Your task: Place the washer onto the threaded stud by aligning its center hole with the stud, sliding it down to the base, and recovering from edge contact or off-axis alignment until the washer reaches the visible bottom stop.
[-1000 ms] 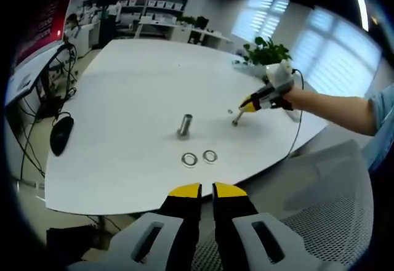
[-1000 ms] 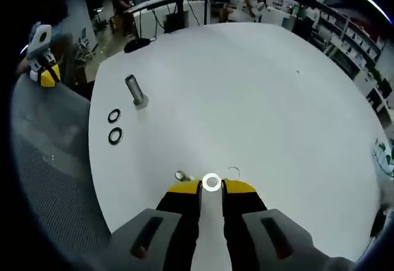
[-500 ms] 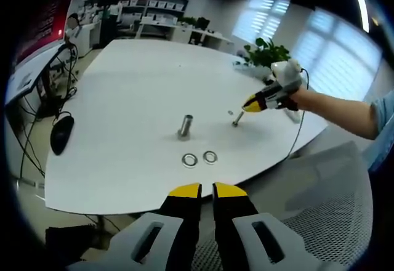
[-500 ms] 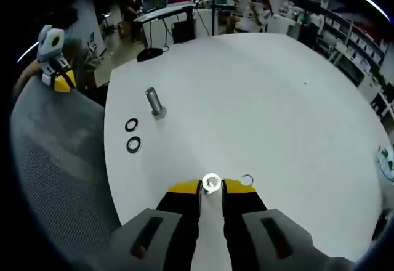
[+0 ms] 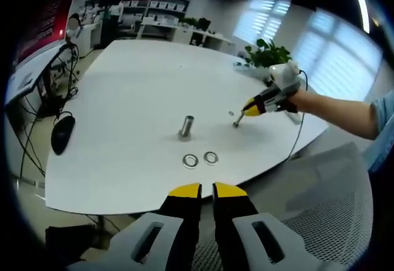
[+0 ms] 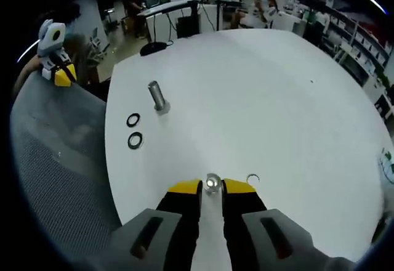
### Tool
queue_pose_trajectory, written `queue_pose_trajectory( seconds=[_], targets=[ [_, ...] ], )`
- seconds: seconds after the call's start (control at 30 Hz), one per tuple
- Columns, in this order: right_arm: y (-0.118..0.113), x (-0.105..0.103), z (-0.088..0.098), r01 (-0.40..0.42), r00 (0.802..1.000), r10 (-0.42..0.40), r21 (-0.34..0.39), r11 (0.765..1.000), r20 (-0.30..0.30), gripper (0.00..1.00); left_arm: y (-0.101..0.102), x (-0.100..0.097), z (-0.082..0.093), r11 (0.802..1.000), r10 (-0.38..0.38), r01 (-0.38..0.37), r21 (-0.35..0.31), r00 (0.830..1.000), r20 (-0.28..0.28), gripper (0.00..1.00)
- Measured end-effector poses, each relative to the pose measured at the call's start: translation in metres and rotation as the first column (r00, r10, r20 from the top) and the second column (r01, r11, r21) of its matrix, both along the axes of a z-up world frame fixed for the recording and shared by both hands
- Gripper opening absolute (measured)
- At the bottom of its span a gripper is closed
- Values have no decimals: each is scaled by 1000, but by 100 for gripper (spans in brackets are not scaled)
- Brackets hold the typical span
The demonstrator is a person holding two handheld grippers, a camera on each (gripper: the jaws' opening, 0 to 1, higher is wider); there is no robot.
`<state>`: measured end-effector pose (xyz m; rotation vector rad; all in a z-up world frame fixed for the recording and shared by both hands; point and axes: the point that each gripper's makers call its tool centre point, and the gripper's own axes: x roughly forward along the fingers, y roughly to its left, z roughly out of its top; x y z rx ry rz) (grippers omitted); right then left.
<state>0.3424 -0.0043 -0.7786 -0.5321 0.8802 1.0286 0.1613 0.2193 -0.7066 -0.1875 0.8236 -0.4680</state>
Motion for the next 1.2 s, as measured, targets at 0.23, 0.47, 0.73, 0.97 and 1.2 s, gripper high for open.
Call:
queue_pose_trajectory(
  seconds=[0.23,0.47,0.73,0.97,1.2],
  targets=[
    [1,0,-1,-3,1000,3,1,1000,-3,15,0,-1,-1,1000,-3,3,2,1000,-5,5],
    [-2,-3,-2,-4,1000,4,-8,1000,-6,15,0,-1,-1,1000,-4,4,3,1000,-6,5],
    [-1,-2,-15,-23,1000,22,-51,998,-13,15,0,-1,-1,1000,-6,6,4,1000,-10,5],
    [-2,-2,-34,-50,998,47,-111,993,-30,15,0,-2,-1,1000,-4,4,5,1000,-12,5],
    [-5,-3,-47,-60,998,54,-152,987,-43,15,0,-2,-2,1000,-5,5,7,1000,-14,5]
  ],
)
